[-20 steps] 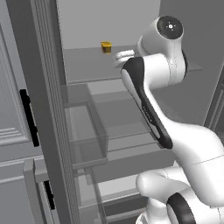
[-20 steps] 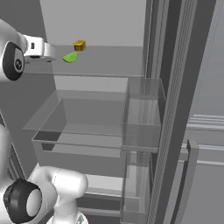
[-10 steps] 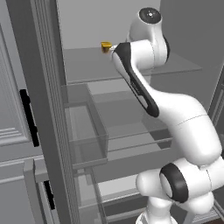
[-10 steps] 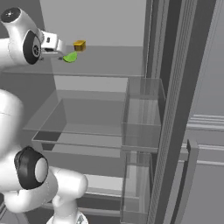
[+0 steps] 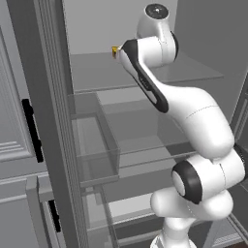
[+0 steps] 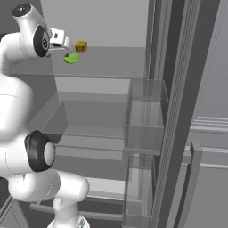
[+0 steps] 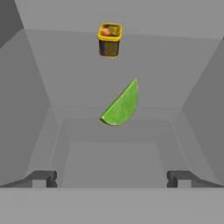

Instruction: Grab a lemon wedge from the fridge and one ice cube from the ice bowl, and put them in the glass of lemonade.

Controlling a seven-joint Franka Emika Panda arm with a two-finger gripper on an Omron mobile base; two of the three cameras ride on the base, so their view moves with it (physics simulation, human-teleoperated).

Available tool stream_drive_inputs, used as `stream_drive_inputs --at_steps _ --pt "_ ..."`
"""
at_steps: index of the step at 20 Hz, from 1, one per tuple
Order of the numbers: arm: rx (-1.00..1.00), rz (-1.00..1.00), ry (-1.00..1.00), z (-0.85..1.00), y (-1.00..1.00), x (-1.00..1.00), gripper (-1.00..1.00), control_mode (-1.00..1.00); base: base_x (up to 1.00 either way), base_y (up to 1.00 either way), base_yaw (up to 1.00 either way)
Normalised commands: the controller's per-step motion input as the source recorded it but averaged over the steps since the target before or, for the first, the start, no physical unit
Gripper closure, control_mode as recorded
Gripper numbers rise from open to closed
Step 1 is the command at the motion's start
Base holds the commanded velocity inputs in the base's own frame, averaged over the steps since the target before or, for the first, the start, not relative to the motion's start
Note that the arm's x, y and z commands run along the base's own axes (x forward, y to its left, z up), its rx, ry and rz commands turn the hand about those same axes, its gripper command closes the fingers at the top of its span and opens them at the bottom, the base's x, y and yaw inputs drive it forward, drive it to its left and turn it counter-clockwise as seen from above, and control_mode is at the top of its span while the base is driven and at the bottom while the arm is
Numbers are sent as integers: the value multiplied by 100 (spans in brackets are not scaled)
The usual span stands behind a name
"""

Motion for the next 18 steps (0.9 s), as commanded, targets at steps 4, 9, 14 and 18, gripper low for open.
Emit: stream_drive_inputs --at_steps 4,9,14,18 --pt "0 0 -4 -34 0 51 -100 -100 0 0 0" --pt "0 0 -3 -22 0 57 -100 -100 0 0 0" --pt "1 0 -7 -1 0 41 -100 -100 0 0 0" --pt "4 0 -8 0 0 47 -100 -100 0 0 0"
